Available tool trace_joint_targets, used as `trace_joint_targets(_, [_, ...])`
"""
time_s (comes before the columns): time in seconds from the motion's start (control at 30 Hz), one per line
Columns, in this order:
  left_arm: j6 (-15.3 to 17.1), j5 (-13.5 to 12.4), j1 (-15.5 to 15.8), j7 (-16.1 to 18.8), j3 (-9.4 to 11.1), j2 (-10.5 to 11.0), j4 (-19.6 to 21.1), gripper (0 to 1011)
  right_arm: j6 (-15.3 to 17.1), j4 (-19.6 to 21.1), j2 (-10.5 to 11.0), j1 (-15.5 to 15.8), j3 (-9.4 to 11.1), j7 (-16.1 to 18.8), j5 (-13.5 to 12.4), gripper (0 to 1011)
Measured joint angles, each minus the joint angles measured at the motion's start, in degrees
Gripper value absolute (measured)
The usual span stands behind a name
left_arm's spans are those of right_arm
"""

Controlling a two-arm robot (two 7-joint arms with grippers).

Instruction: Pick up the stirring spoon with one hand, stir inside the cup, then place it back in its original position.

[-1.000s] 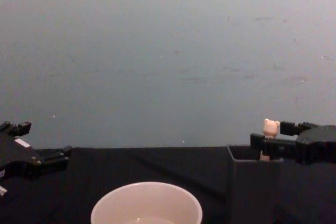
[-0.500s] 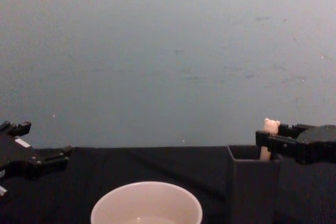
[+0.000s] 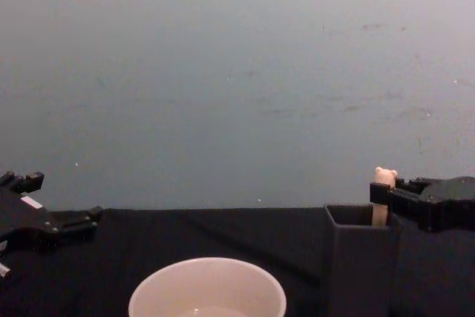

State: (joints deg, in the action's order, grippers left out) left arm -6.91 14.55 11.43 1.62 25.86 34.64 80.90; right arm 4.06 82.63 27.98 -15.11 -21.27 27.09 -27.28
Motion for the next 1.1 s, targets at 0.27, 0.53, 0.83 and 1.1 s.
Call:
trace_joint_targets(0.27, [0.0,0.0,0.0,0.0,0.0,0.0,0.0,1001,0.0,0.0,0.0,0.0,0.0,0.0,0.0,218])
trace_joint_targets(0.53, [0.0,0.0,0.0,0.0,0.0,0.0,0.0,1001,0.0,0.0,0.0,0.0,0.0,0.0,0.0,218])
trace_joint_targets(0.83, [0.0,0.0,0.0,0.0,0.0,0.0,0.0,1001,0.5,0.3,0.2,0.1,0.2,0.7,-0.8,218])
trace_joint_targets(1.1, [0.0,0.0,0.0,0.0,0.0,0.0,0.0,1001,1.3,1.3,0.7,0.0,0.7,1.7,-2.9,218])
